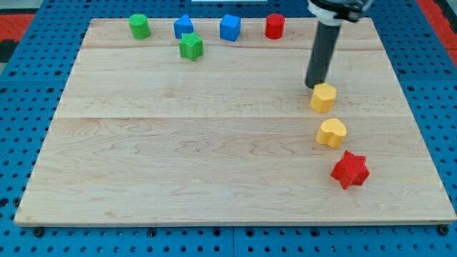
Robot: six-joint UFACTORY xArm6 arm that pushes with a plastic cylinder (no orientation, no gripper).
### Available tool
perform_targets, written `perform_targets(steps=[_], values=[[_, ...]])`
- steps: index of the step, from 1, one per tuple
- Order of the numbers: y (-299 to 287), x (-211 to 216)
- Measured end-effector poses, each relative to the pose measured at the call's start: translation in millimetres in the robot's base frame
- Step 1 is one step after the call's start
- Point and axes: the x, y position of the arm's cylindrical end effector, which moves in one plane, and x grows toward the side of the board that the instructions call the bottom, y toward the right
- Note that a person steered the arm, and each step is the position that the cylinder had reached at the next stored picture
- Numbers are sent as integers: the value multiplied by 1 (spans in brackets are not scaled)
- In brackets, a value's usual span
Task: Move the red circle vertically above the yellow hexagon
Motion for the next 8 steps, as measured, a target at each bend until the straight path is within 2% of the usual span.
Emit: perform_targets(steps=[1, 2, 4, 5, 6, 7, 8], values=[[4, 12], [1, -22], [21, -147], [-7, -194], [-20, -193], [-89, -193], [-125, -175]])
